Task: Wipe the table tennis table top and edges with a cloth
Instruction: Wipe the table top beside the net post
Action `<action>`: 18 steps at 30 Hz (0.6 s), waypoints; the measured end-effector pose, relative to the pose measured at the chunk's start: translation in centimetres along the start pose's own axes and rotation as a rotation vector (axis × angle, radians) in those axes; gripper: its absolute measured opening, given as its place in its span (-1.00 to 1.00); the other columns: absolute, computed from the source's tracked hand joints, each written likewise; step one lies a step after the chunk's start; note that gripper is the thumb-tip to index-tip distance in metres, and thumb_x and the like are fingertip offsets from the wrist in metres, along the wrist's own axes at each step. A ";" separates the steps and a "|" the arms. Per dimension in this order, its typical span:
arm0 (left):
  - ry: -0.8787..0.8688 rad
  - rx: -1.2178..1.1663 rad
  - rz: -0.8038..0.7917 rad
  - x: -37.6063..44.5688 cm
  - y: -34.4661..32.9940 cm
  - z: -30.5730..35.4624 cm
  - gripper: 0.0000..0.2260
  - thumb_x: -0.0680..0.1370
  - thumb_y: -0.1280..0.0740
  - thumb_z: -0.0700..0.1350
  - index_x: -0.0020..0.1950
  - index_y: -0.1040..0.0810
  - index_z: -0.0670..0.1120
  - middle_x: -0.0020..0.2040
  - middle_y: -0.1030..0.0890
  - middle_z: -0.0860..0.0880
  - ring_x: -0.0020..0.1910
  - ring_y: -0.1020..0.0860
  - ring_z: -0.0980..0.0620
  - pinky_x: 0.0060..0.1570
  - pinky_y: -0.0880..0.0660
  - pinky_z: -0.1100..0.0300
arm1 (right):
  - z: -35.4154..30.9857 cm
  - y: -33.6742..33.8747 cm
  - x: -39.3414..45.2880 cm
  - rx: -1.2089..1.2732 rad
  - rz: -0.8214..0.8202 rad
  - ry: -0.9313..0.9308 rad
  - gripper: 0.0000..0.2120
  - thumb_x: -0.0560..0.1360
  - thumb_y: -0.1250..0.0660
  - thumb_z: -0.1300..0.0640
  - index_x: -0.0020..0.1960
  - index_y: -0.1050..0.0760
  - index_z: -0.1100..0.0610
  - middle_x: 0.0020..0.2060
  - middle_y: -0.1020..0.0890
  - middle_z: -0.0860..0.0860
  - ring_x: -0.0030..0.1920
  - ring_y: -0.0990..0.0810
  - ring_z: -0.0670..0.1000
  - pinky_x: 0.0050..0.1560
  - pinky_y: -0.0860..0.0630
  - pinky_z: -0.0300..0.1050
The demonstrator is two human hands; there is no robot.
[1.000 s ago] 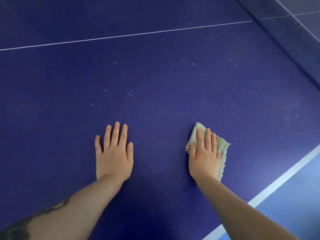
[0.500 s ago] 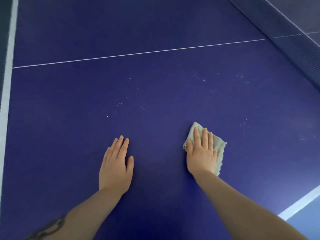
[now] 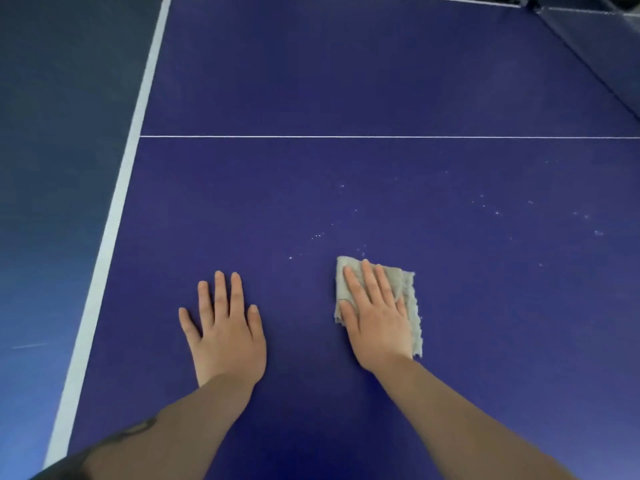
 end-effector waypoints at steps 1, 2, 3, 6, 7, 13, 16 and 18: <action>-0.003 0.002 0.004 0.0 -0.1 0.0 -0.44 0.55 0.36 0.11 0.56 0.34 0.04 0.59 0.26 0.04 0.56 0.29 -0.02 0.50 0.23 -0.14 | 0.6 -0.3 -0.4 0.028 0.009 -0.087 -0.42 0.49 0.46 -0.26 0.50 0.43 -0.25 0.52 0.37 -0.22 0.52 0.43 -0.12 0.58 0.14 0.10; -0.009 0.000 0.013 0.0 -0.2 0.0 -0.43 0.55 0.37 0.11 0.56 0.33 0.04 0.59 0.24 0.04 0.56 0.28 -0.03 0.50 0.22 -0.15 | 0.2 -0.8 -1.3 0.041 0.013 -0.119 -0.43 0.51 0.44 -0.26 0.51 0.43 -0.24 0.53 0.36 -0.20 0.53 0.42 -0.11 0.59 0.11 0.11; -0.011 -0.007 0.020 0.0 -0.4 0.0 -0.44 0.56 0.36 0.10 0.56 0.31 0.03 0.59 0.22 0.03 0.56 0.26 -0.03 0.50 0.21 -0.16 | -1.0 -1.4 -2.3 0.039 0.036 -0.086 -0.43 0.55 0.38 -0.25 0.54 0.39 -0.22 0.56 0.30 -0.18 0.55 0.38 -0.09 0.58 0.06 0.12; -0.006 -0.005 0.021 0.3 -0.9 -0.3 -0.49 0.64 0.28 0.06 0.60 0.14 0.02 0.60 0.07 0.01 0.58 0.13 -0.04 0.50 0.14 -0.18 | -6.5 -2.3 -3.5 0.017 0.044 0.131 -0.45 0.63 0.08 -0.16 0.60 -0.04 -0.11 0.59 -0.13 -0.06 0.58 -0.04 0.01 0.43 -0.21 0.11; -0.004 0.003 0.009 0.4 -1.1 -0.5 -0.48 0.63 0.25 0.08 0.60 0.08 0.01 0.60 0.03 0.00 0.58 0.09 -0.05 0.50 0.10 -0.19 | -8.1 -2.5 -2.9 -0.002 0.026 0.203 -0.46 0.63 0.04 -0.14 0.59 -0.12 -0.08 0.57 -0.21 -0.05 0.56 -0.13 0.02 0.41 -0.24 0.10; -0.009 -0.007 0.004 0.5 -1.5 -0.7 -0.46 0.61 0.23 0.10 0.60 0.05 0.02 0.60 0.01 0.02 0.58 0.11 -0.03 0.50 0.11 -0.17 | -10.4 -0.4 5.7 -0.095 -0.090 0.371 -0.47 0.66 0.20 -0.12 0.58 0.31 -0.14 0.57 0.31 -0.14 0.55 0.37 -0.06 0.54 0.29 0.09; -0.007 0.022 -0.007 0.5 -1.6 -0.7 -0.47 0.63 0.19 0.10 0.60 -0.01 -0.01 0.59 -0.07 -0.01 0.58 0.02 -0.07 0.48 0.03 -0.21 | -4.1 1.7 8.2 -0.003 -0.020 0.010 -0.47 0.68 0.19 -0.13 0.58 0.30 -0.15 0.58 0.28 -0.13 0.56 0.34 -0.06 0.57 0.24 0.10; -0.016 0.034 -0.018 0.3 -1.4 -0.6 -0.47 0.63 0.15 0.08 0.59 -0.07 -0.04 0.58 -0.16 -0.05 0.57 -0.07 -0.11 0.46 -0.03 -0.23 | -0.9 1.9 6.5 0.085 0.003 -0.140 -0.46 0.66 0.22 -0.16 0.57 0.33 -0.15 0.59 0.26 -0.12 0.56 0.33 -0.06 0.58 0.21 0.09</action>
Point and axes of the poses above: each hand's wrist, its own x-axis towards the middle knuckle, its own y-axis out of the back of the hand, z = x × y, the point moved 8 cm from there along x, towards the middle knuckle
